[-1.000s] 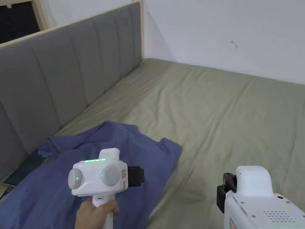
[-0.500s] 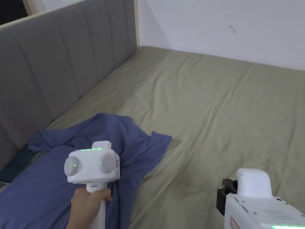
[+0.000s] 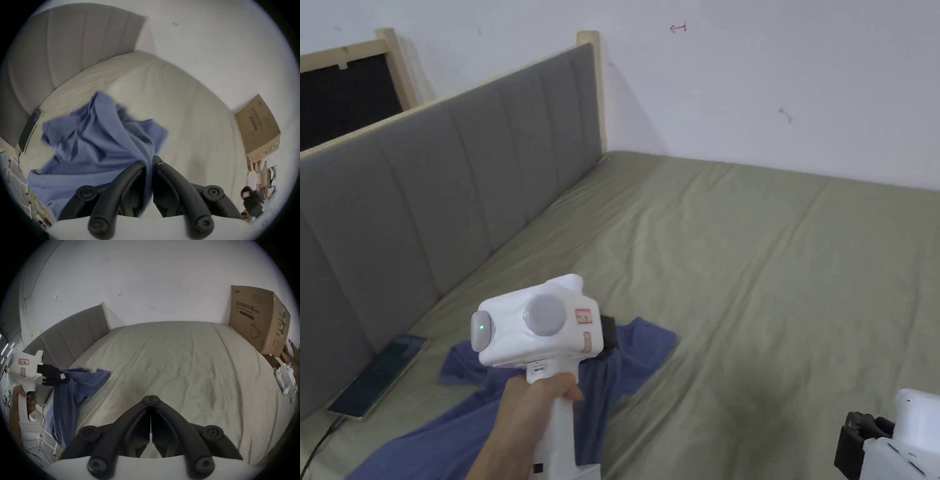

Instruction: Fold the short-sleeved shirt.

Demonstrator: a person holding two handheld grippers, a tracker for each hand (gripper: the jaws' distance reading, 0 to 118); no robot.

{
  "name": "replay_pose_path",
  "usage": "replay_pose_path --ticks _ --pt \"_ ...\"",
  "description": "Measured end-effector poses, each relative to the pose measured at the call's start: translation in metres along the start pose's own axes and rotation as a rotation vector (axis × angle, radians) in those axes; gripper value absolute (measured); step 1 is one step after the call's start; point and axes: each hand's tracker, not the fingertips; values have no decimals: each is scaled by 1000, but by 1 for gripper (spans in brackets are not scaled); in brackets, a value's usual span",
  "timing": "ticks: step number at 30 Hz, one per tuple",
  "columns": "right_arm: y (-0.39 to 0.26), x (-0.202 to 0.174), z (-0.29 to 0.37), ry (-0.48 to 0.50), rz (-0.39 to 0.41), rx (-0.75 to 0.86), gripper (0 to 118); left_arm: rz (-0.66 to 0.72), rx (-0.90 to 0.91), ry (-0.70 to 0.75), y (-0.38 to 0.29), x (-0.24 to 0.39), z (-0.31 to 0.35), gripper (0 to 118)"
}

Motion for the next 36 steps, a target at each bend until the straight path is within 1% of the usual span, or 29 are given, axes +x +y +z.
replay_pose_path --ticks 1,3,6,7,9,11,12,13,14,16,18,20,21,23,24,25,26,27,28,29,31,32,33,34,36 --pt "3 10 6 -2 -29 11 0 -43 -2 -26 3 25 5 5" --pt "8 28 21 -29 -60 40 0 -115 22 -99 9 62 -1 5" --pt "18 60 48 -100 -76 93 0 -167 -2 -311 1 135 5 5" --pt "21 72 59 -126 -86 111 0 -208 -11 -369 -5 162 8 5" --pt "27 96 81 -180 -116 151 0 -327 -8 -468 -24 217 17 5" --pt "32 122 104 -235 -155 189 0 -385 -43 -598 -45 260 23 5" --pt "34 135 117 -266 -177 211 0 -395 -67 -685 -57 278 26 5" --pt "36 146 128 -294 -195 233 0 -388 -73 -693 -59 281 27 5" --pt "37 156 138 -330 -214 260 0 -404 -128 -816 -84 304 31 5" --pt "35 180 161 -390 -242 282 0 -479 -143 -797 -117 323 23 5" --pt "30 195 176 -431 -263 285 0 -537 -224 -682 -155 337 -2 5" --pt "20 209 182 -464 -282 272 0 -612 -309 -585 -198 341 -42 5" --pt "14 214 182 -478 -290 256 0 -648 -356 -503 -223 342 -66 5" --pt "-1 223 182 -499 -317 216 0 -697 -459 -384 -267 339 -106 5" --pt "-8 227 182 -503 -329 201 0 -733 -487 -353 -283 337 -118 5" --pt "-14 235 179 -503 -340 182 0 -740 -508 -332 -295 333 -125 6" --pt "-20 239 178 -506 -347 167 0 -733 -484 -355 -302 329 -127 11" --pt "-24 242 175 -515 -357 149 0 -711 -423 -367 -298 324 -117 16" --pt "-28 244 173 -520 -364 136 0 -661 -401 -402 -293 322 -112 25" --pt "-30 251 169 -522 -375 123 0 -629 -415 -425 -285 323 -112 42" --pt "-32 255 165 -518 -407 112 0 -632 -464 -430 -266 326 -109 93" --pt "-32 256 163 -505 -418 111 0 -629 -472 -434 -257 325 -104 104" --pt "-31 255 162 -490 -419 112 0 -629 -466 -440 -248 322 -96 106" --pt "-30 253 160 -485 -411 112 0 -634 -440 -456 -238 318 -88 107" --pt "-27 248 155 -484 -372 103 0 -630 -375 -459 -216 309 -72 107"
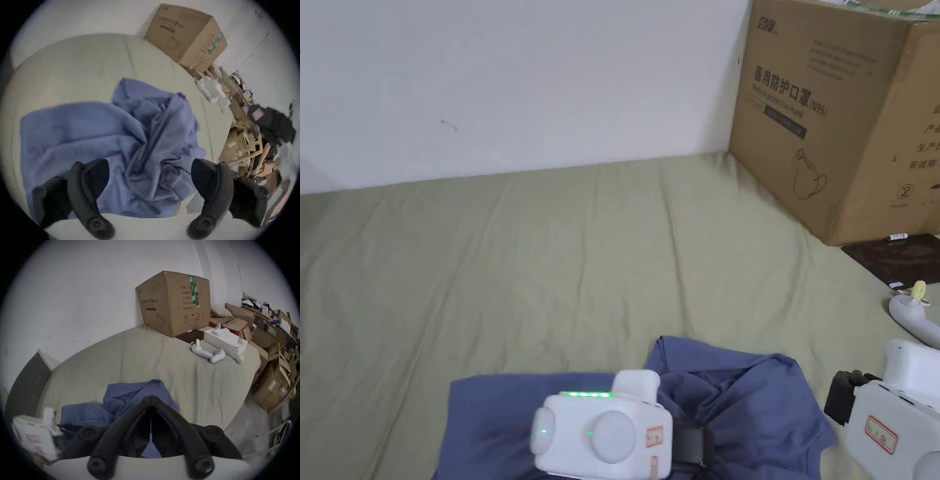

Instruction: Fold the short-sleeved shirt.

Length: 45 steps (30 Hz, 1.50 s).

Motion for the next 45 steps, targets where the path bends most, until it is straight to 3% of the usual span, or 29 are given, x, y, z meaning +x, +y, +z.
replay_pose_path --ticks 2,3,4,5,7,14,17,18,19,20,21,25,27,30,33,35,40,42,44,45 --pt "-1 -7 -2 8 16 -2 0 34 43 24 2 -17 23 100" --pt "-2 -10 -4 22 18 -8 0 70 58 34 1 -28 35 82" --pt "-4 -13 -5 43 15 -17 0 96 76 60 -2 -40 44 32" --pt "-7 -16 -6 58 13 -25 0 118 91 95 -6 -51 50 0" --pt "-11 -23 -11 65 27 -40 0 158 61 230 -18 -75 51 0" --pt "-26 -42 -39 88 46 -107 0 283 13 274 -41 -139 56 0" --pt "-28 -49 -56 85 61 -132 0 317 54 308 -9 -172 58 14" --pt "-29 -51 -62 83 66 -138 0 343 49 334 8 -185 59 23" --pt "-29 -53 -67 83 69 -147 0 349 50 344 23 -201 53 74" --pt "-29 -54 -72 84 70 -152 0 351 65 348 36 -215 48 101" --pt "-29 -55 -75 85 69 -158 0 355 75 395 50 -229 41 115" --pt "-29 -56 -90 79 74 -181 0 415 -22 423 82 -272 7 100" --pt "-30 -55 -96 76 74 -189 0 429 -161 401 82 -285 -18 101" --pt "-32 -50 -105 70 82 -210 0 376 -113 446 80 -276 -25 99" --pt "-37 -41 -109 69 79 -238 0 304 -95 516 79 -260 -10 54" --pt "-40 -35 -108 71 59 -252 0 221 -112 587 79 -251 -3 1" --pt "-32 -6 -112 121 -52 -283 0 337 -54 523 75 -255 14 1" --pt "-17 8 -124 122 -44 -288 1 382 -39 487 74 -261 23 1" --pt "5 14 -147 88 43 -326 17 374 -28 474 74 -252 36 1" --pt "16 16 -161 64 86 -343 38 375 -12 461 73 -251 41 1"
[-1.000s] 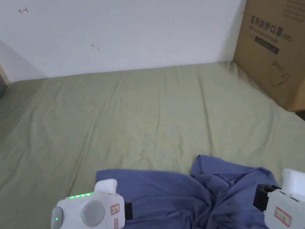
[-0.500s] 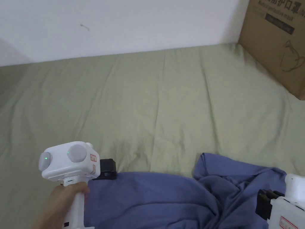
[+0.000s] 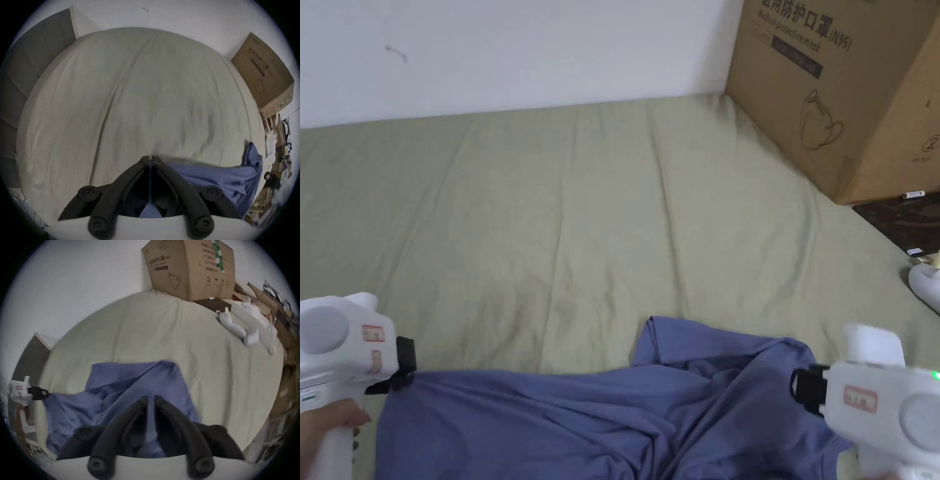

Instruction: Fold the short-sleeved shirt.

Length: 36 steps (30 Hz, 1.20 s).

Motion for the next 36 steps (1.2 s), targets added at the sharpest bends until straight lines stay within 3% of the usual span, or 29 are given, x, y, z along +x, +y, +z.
replay_pose_path --ticks 3,4,7,8,10,11,12,14,17,19,20,22,31,36 --pt "45 12 -35 -21 92 -31 67 -6 33 -18 -2 4 16 1" --pt "58 15 -51 -35 110 -76 95 -11 37 -20 -2 4 19 1" --pt "78 26 -92 -152 140 -169 97 -19 44 -17 -2 8 23 1" --pt "75 24 -101 -165 140 -202 95 -27 46 -15 -2 9 23 1" --pt "65 28 -115 -86 102 -300 75 -39 44 -5 -2 12 21 1" --pt "62 24 -110 -111 100 -252 75 -56 43 3 -2 13 21 1" --pt "62 18 -96 -113 101 -228 66 -76 43 11 -3 15 22 1" --pt "64 7 -85 -59 140 -209 5 -109 49 29 -3 17 23 1" --pt "65 -7 -76 -136 241 -200 5 -99 58 26 -3 16 32 1" --pt "70 -8 -64 -117 203 -185 5 -86 76 21 -3 13 42 1" --pt "78 -3 -54 -46 111 -161 5 -88 87 22 -2 12 50 1" --pt "91 -5 -30 2 56 -100 5 -90 117 38 0 9 68 1" --pt "172 -40 95 25 151 146 5 -79 392 69 34 -2 205 1" --pt "223 -65 162 68 126 304 5 -19 557 65 73 6 291 1"
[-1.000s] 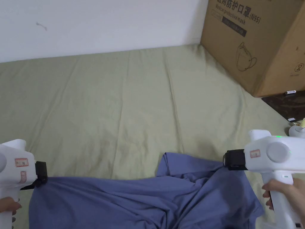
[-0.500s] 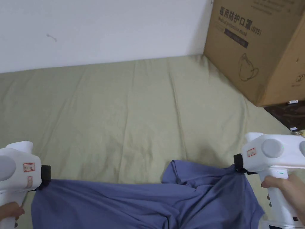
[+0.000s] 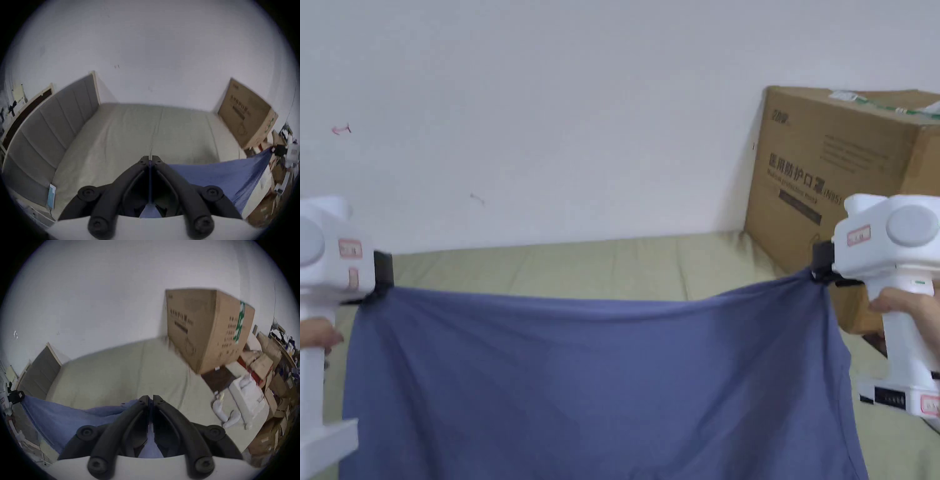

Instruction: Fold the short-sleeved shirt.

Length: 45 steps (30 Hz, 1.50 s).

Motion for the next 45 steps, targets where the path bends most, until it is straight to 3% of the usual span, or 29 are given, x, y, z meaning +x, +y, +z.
replay_pose_path --ticks 6,7,8,14,19,22,26,30,40,45 --pt "98 -26 39 11 2 166 5 -85 146 97 93 9 32 1" --pt "116 -30 44 13 9 205 5 -43 168 93 110 8 36 1" --pt "134 -33 48 11 -10 234 5 12 213 88 126 7 41 1" --pt "232 -59 70 19 -81 363 5 -59 362 143 224 24 54 1" --pt "276 -74 76 26 -108 422 5 -27 466 152 272 28 60 1" --pt "271 -81 82 41 -125 444 5 -31 498 166 281 28 52 1" --pt "263 -85 56 41 -103 430 5 -43 510 196 264 27 18 1" --pt "224 -101 4 -27 -31 332 5 -45 414 179 225 22 -50 1" --pt "72 -81 -257 -98 12 -122 5 -66 3 245 38 16 -288 1" --pt "-25 -62 -350 -167 -50 -320 5 -125 -250 289 -55 13 -375 1"
